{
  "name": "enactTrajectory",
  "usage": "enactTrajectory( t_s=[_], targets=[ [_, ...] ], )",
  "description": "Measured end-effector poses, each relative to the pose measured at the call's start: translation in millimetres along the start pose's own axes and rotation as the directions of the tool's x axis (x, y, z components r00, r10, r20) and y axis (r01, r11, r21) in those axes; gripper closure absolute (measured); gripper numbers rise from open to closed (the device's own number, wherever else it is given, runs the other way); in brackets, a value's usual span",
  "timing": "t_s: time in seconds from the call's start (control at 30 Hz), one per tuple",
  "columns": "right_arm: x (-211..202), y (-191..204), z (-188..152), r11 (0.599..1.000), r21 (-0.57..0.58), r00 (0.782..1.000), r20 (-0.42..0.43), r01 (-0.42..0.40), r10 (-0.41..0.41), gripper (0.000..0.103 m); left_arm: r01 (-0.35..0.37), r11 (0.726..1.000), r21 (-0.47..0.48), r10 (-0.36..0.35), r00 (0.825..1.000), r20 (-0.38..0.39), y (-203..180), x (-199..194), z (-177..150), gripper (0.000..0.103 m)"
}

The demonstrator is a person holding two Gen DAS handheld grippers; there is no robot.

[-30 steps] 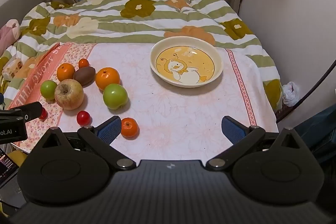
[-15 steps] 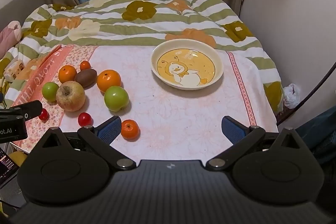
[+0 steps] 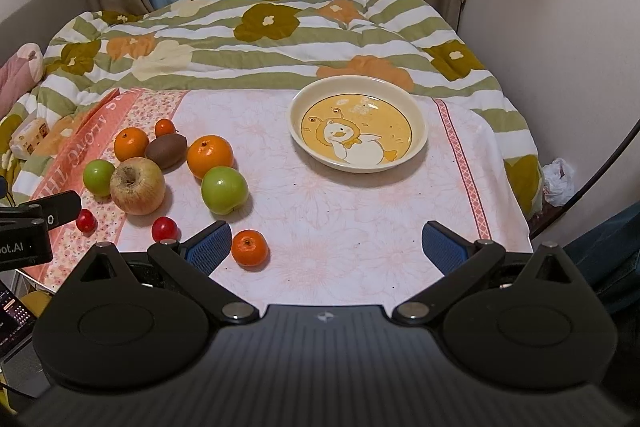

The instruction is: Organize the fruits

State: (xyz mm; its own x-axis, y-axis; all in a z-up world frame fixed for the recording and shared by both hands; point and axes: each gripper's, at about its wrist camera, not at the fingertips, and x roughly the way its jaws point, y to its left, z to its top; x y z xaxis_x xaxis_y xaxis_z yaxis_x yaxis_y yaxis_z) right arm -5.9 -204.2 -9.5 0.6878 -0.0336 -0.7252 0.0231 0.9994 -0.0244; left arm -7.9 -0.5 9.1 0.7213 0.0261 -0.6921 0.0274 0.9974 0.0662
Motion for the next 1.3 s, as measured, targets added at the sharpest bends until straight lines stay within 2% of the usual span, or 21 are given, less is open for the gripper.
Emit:
enactTrajectory(
  t_s=[1.1, 1.3],
  targets=[
    [-0.2, 0.2, 0.9, 1.000, -0.003, 1.000, 0.002, -0.002, 0.002, 0.000, -0.009, 1.000, 0.008, 0.009, 1.000, 0.012, -1.1, -0.3, 1.0, 0.000],
    [-0.1, 0.1, 0.7, 1.000, -0.003, 1.000, 0.002, -0.003, 0.003, 0.000, 0.007, 1.000, -0.002, -0.007, 1.000, 0.009, -1.1, 0.0, 1.3, 0.000]
  ],
)
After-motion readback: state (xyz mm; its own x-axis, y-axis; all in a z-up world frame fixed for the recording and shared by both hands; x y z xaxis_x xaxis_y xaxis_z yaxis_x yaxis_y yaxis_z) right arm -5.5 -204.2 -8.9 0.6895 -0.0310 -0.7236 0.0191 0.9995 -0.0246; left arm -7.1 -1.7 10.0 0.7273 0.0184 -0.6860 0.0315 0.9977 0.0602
